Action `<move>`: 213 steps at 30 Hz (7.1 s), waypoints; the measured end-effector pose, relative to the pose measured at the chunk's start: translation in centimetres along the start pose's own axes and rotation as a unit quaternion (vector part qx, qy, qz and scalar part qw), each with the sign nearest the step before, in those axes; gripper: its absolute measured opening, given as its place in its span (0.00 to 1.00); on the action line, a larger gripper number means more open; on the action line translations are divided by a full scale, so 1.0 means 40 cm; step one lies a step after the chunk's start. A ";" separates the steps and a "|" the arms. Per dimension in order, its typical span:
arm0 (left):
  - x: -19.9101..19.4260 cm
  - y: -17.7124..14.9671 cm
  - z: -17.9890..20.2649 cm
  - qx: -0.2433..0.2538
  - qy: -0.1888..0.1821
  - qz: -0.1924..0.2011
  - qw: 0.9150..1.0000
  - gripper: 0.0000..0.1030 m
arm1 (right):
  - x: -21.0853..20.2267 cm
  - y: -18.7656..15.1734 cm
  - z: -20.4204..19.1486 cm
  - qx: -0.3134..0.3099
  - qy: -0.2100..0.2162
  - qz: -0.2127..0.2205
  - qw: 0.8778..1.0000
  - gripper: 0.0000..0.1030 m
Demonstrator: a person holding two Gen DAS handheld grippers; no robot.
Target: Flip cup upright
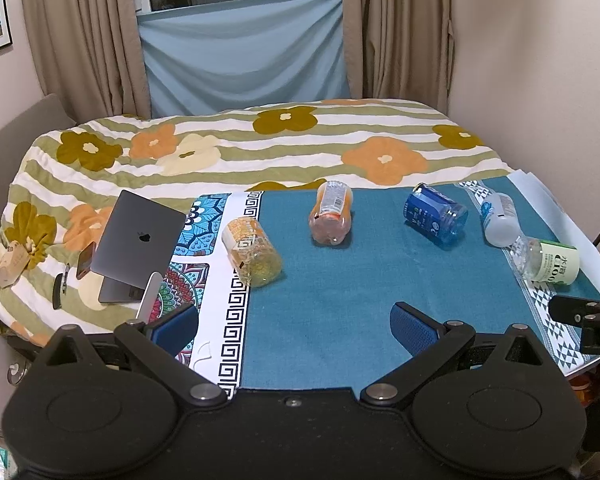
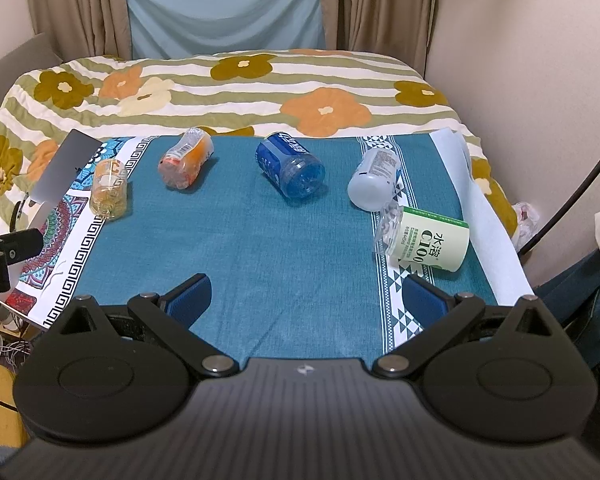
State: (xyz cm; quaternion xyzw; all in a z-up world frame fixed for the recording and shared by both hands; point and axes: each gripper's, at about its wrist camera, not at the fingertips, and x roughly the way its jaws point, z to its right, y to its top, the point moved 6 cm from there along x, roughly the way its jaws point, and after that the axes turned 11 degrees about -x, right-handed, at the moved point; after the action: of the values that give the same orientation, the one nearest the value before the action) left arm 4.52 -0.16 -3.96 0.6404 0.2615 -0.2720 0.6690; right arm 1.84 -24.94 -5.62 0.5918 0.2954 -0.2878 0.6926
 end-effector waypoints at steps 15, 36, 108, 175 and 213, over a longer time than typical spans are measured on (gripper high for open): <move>0.048 0.105 0.036 0.016 -0.028 -0.023 0.999 1.00 | -0.011 0.046 0.029 0.008 0.008 -0.001 1.000 1.00; 0.473 0.280 0.173 0.151 -0.057 -0.106 0.981 1.00 | 0.160 0.048 0.035 0.043 0.042 -0.030 0.998 1.00; 0.441 -0.080 0.268 -0.008 -0.060 -0.258 0.964 0.59 | 0.196 -0.053 0.130 0.015 0.112 -0.057 0.992 1.00; 0.284 -0.115 -0.152 -0.073 -0.044 -0.206 0.975 1.00 | 0.515 0.134 -0.157 0.114 0.255 -0.259 0.924 0.83; 0.268 -0.153 -0.168 -0.038 -0.040 -0.216 0.975 1.00 | 0.300 0.031 -0.269 -0.037 0.104 0.062 0.992 0.66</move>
State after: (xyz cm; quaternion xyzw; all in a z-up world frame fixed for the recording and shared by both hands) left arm 7.93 6.03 -16.10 0.5315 0.3768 -0.4257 0.6280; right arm 9.95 -14.72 -15.15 0.6092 0.3388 -0.1702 0.6965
